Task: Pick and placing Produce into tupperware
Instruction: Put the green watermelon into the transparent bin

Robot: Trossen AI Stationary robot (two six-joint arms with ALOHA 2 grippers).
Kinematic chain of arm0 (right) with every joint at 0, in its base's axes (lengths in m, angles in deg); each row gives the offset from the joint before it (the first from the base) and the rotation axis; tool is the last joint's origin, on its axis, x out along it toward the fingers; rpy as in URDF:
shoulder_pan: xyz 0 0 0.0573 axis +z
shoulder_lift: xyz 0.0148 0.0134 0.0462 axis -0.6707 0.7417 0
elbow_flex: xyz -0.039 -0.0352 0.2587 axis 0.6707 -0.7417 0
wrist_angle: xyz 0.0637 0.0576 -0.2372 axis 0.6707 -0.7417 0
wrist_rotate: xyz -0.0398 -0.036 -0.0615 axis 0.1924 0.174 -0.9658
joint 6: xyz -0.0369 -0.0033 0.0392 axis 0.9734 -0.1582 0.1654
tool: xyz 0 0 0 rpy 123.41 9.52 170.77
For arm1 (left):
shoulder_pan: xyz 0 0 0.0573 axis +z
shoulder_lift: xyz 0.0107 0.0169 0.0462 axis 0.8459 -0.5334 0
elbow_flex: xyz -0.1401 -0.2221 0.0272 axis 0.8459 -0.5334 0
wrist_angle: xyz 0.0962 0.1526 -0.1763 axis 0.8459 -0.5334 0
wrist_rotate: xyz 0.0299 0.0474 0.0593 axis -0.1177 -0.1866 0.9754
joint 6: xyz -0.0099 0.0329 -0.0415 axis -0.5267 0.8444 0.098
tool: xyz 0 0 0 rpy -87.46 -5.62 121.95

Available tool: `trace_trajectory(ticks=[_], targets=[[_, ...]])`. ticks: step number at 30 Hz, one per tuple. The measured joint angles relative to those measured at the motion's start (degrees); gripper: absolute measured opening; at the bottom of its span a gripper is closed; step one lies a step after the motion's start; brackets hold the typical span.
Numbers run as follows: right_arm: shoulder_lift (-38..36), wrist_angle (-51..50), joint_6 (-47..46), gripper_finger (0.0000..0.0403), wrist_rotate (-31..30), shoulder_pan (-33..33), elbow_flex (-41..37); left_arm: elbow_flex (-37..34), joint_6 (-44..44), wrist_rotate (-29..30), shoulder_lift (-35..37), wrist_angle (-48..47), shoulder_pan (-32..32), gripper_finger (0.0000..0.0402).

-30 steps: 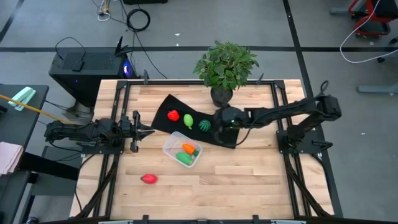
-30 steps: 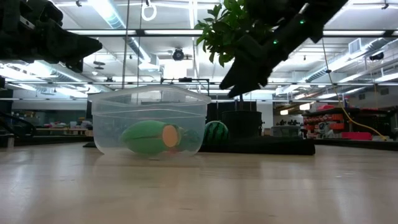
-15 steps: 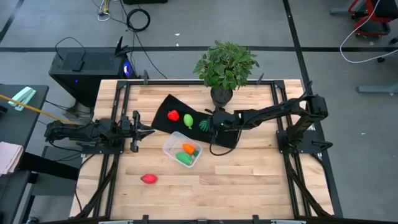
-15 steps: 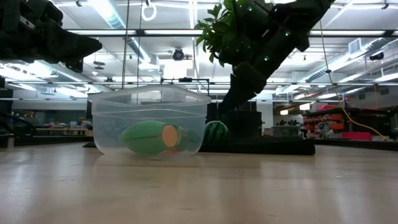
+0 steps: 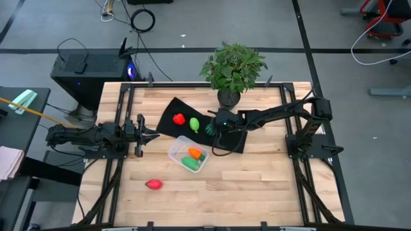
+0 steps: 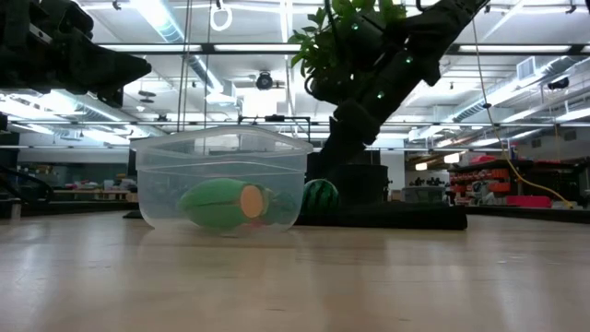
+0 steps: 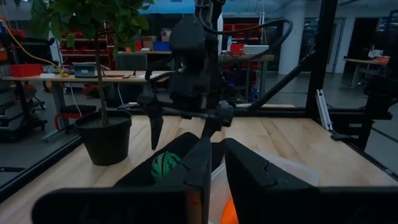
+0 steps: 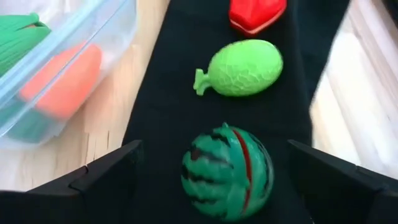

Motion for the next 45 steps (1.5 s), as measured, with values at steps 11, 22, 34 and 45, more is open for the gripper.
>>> trace_trajectory(ticks=[11,22,34,45], targets=[[4.6,-0.7,2.9,0.0396,0.3,-0.8,1.4,0.0,0.0,0.0,0.0,0.0,0.0,0.0051],[5.0,-2.7,2.7,0.0396,2.0,-3.3,1.4,0.0,0.0,0.0,0.0,0.0,0.0,0.0059],[6.6,-1.0,2.4,0.0395,4.4,-3.2,1.5,0.0,0.0,0.0,0.0,0.0,0.0,0.0056],[6.8,-0.7,2.2,0.0364,5.1,-3.0,1.5,0.0,0.1,0.2,0.0,-0.1,0.0,0.0051]])
